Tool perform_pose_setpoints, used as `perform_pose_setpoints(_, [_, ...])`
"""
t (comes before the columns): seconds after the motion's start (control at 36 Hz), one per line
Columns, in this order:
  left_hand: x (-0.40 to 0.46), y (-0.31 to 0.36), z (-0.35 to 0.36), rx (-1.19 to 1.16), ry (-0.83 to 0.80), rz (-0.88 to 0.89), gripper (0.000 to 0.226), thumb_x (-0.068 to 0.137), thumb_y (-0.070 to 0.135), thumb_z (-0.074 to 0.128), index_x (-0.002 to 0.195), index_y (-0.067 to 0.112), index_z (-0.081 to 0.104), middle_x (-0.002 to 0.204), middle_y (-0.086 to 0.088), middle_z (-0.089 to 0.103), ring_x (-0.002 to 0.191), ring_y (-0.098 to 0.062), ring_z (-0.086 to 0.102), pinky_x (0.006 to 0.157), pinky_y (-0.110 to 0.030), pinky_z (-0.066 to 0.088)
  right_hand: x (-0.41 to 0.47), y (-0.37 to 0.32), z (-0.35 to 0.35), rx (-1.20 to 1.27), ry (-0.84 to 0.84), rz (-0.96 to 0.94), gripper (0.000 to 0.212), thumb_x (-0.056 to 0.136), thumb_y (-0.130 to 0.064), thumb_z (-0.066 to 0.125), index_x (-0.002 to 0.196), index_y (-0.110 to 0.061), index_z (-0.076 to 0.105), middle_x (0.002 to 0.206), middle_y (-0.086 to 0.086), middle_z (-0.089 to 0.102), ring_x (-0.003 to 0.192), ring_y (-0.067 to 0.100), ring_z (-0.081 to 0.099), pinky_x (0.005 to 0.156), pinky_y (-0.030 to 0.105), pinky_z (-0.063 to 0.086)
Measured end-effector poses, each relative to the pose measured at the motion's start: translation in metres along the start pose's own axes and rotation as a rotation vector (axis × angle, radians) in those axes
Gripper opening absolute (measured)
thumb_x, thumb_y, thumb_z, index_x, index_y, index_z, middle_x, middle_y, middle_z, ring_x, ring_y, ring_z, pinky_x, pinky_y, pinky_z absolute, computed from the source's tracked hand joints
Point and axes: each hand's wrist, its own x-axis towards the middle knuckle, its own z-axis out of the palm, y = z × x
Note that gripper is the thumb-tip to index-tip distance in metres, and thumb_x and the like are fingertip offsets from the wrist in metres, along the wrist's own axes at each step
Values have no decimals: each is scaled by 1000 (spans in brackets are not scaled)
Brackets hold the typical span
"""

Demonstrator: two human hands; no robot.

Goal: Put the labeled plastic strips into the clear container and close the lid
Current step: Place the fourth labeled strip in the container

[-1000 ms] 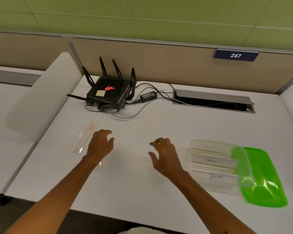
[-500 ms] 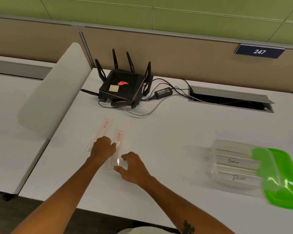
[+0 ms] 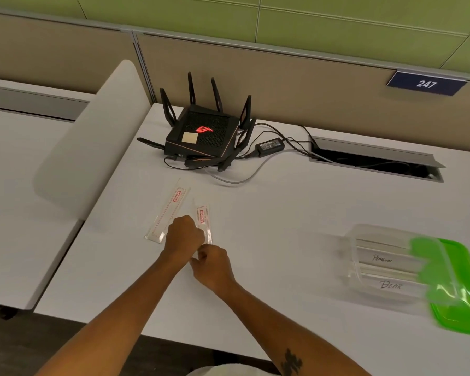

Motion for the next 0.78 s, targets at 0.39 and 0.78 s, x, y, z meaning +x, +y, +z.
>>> perform_pose_setpoints(0.39, [-16,30,-8,-196,80,82,62,97,56,55,143,14,54,140,-10,64,129,-32,61,107,-45,48,-17,29,-77,407,110,142,18,95,-14,60,106,-17,74,86,0,77,80,18,75,76,30,65])
perform_pose_setpoints(0.78, [-33,72,0,-597,-52,86,26,99,34,60,116,19,73,110,0,71,110,-26,65,94,-35,54,-49,77,-212,879,-73,290,34,97,4,47,113,-5,75,90,14,72,69,21,61,70,34,50])
